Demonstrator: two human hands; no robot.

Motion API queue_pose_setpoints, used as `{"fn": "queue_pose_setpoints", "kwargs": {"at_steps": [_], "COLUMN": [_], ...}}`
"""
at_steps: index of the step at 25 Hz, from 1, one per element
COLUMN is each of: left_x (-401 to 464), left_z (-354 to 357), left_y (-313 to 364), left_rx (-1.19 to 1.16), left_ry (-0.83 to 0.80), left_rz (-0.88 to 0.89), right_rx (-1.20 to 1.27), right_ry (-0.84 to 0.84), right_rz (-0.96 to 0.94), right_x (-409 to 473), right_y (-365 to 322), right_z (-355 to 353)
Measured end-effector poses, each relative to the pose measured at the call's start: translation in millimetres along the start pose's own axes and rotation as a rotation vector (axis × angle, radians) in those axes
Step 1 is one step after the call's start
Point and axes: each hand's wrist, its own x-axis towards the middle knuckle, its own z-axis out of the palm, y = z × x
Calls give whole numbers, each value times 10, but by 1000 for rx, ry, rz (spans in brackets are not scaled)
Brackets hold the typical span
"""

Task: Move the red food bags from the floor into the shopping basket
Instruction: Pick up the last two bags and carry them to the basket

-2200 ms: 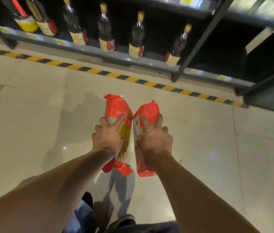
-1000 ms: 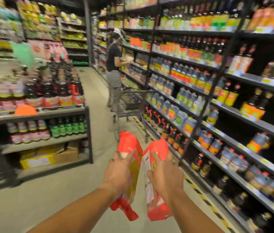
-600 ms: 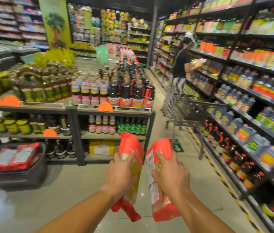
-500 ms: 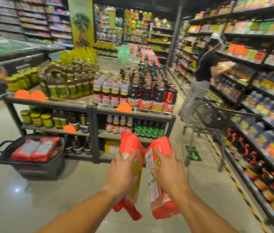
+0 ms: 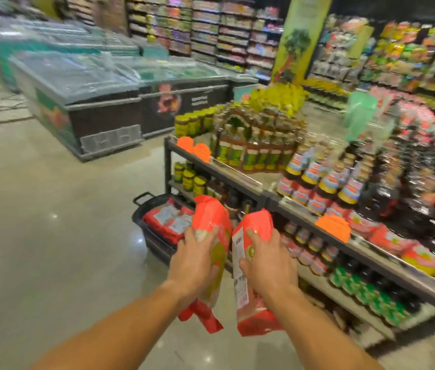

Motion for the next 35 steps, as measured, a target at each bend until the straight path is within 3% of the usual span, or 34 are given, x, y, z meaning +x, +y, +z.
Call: {"fn": "queue_pose_setpoints", "kwargs": {"at_steps": [5,8,17,28,35], "left_x": [982,1522,3297,5334,6594], "left_z": [-86,-200,-115,1145,2428], "left_y": [-1075,-1608,-2454,-3652,-4720], "left_rx": [21,38,87,68,112], "left_ry": [13,-32,-171,-335,-470], "left_rz": [-137,-133,-86,-253,-143], "right_rx": [7,11,90,201,291], "right_ry": [-111,-161,-228,-369,-384], "right_rz": [-90,-83,51,162,385], "right_x": [1065,1564,3200,5234,6216], "right_y": [-1007,-1503,-2131,-2443,-2561], "right_z": [565,803,1333,3240,4946]}}
